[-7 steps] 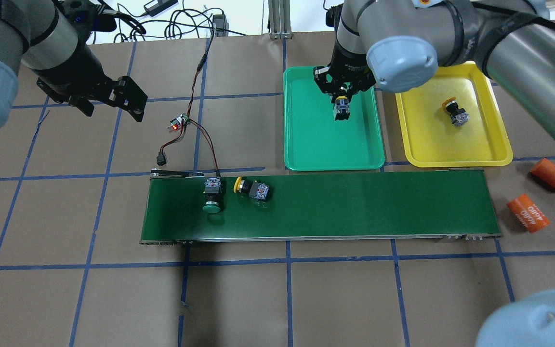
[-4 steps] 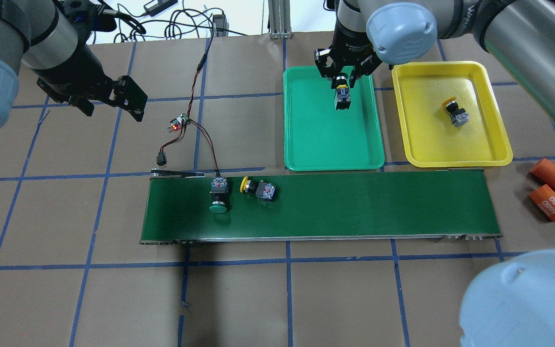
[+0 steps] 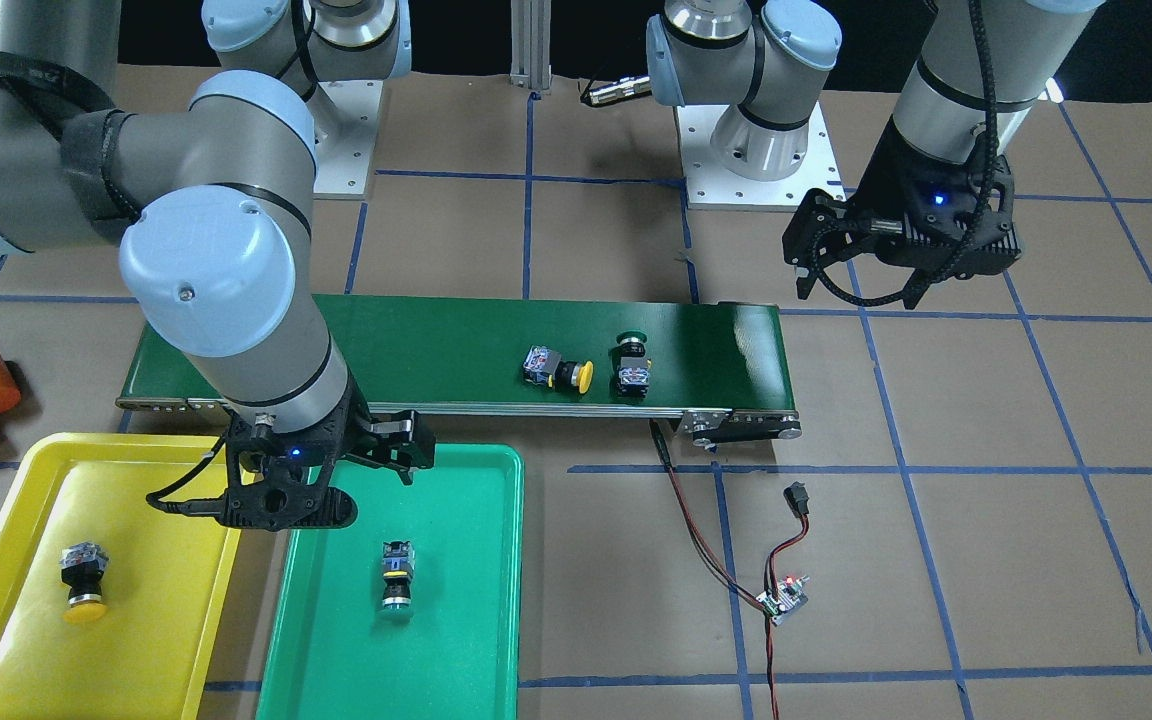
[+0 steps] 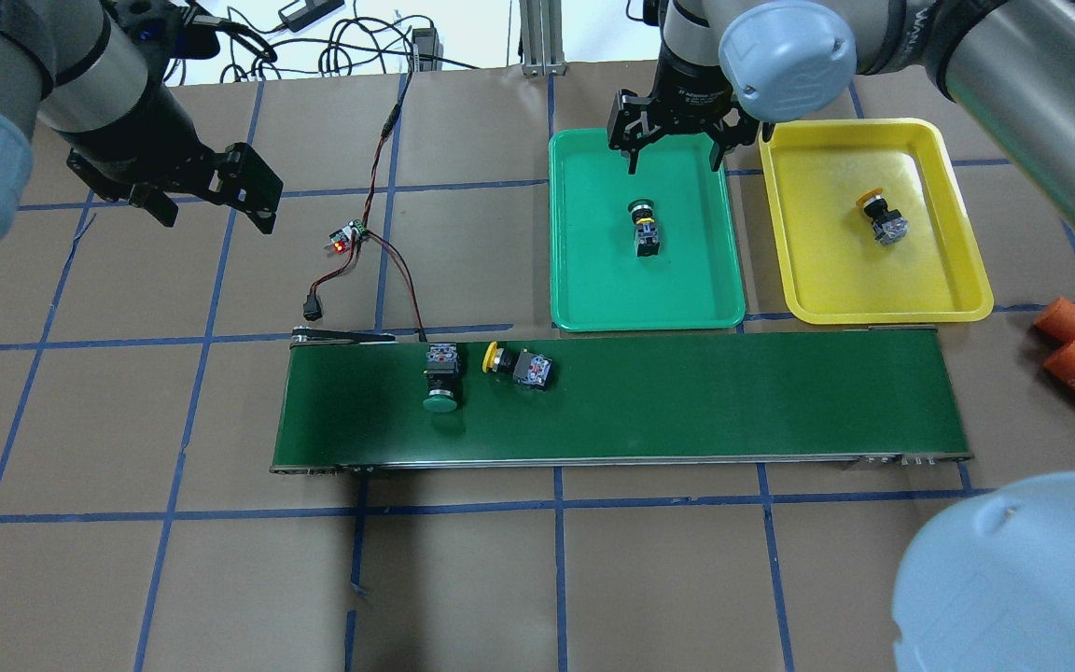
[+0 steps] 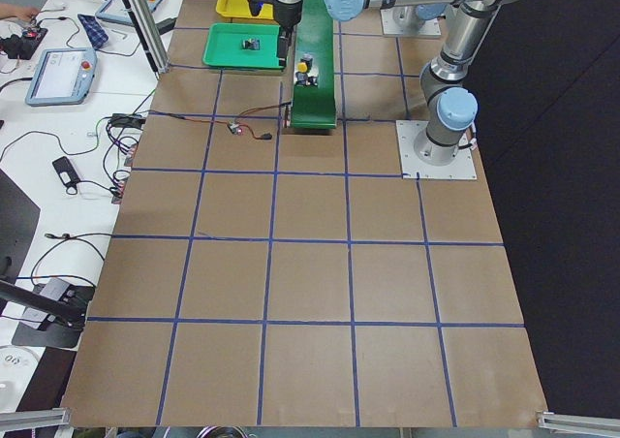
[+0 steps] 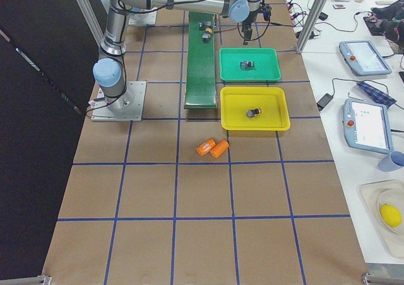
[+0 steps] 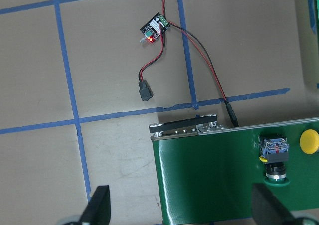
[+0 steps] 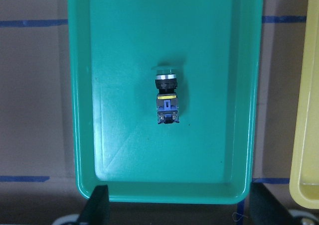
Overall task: Sort buttons by color to trays
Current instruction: 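Move the right gripper back over the belt toward the next button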
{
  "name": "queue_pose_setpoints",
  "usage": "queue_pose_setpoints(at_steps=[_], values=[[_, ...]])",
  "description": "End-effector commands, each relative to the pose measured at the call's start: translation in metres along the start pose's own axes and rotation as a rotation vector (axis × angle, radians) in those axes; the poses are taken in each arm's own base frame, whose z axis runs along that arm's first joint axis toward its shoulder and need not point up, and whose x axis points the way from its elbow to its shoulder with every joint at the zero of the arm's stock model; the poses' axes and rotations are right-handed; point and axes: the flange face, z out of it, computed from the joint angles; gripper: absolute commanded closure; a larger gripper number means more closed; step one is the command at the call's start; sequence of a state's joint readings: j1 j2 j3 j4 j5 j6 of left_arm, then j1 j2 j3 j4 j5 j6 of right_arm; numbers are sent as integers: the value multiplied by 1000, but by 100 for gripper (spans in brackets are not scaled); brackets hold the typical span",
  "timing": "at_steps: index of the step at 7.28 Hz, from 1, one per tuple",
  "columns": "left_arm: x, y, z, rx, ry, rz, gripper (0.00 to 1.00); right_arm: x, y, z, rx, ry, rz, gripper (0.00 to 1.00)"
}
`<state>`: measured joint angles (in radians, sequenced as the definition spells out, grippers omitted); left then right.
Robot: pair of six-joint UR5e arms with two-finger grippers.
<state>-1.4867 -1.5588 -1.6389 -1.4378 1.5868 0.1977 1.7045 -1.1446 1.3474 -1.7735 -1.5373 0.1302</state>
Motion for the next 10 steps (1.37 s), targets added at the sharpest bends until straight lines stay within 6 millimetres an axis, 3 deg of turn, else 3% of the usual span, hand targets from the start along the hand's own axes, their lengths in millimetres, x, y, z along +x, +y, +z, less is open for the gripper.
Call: queue_pose_setpoints(at_steps=[1, 3, 4, 6, 7, 8, 10], values=[[3, 4, 7, -26, 2, 0, 0, 23, 31, 2, -78, 12, 3, 0], [4, 4, 5, -20, 5, 0, 0, 76, 97, 26, -125, -1, -32, 5], [4, 4, 8, -19, 9, -1, 0, 94, 144, 38, -132, -12, -56, 7], [5, 9, 12, -28, 10, -1, 0, 109, 210, 90, -30, -8, -89, 5], [8, 16, 18, -50, 9, -4, 0, 109, 228, 105, 4, -8, -172, 5], [27, 23, 37, -74, 6, 36, 0, 107, 231, 106, 4, -5, -278, 1], [14, 17, 25, 19, 19, 12, 0, 104, 231, 105, 12, -8, -641, 0]])
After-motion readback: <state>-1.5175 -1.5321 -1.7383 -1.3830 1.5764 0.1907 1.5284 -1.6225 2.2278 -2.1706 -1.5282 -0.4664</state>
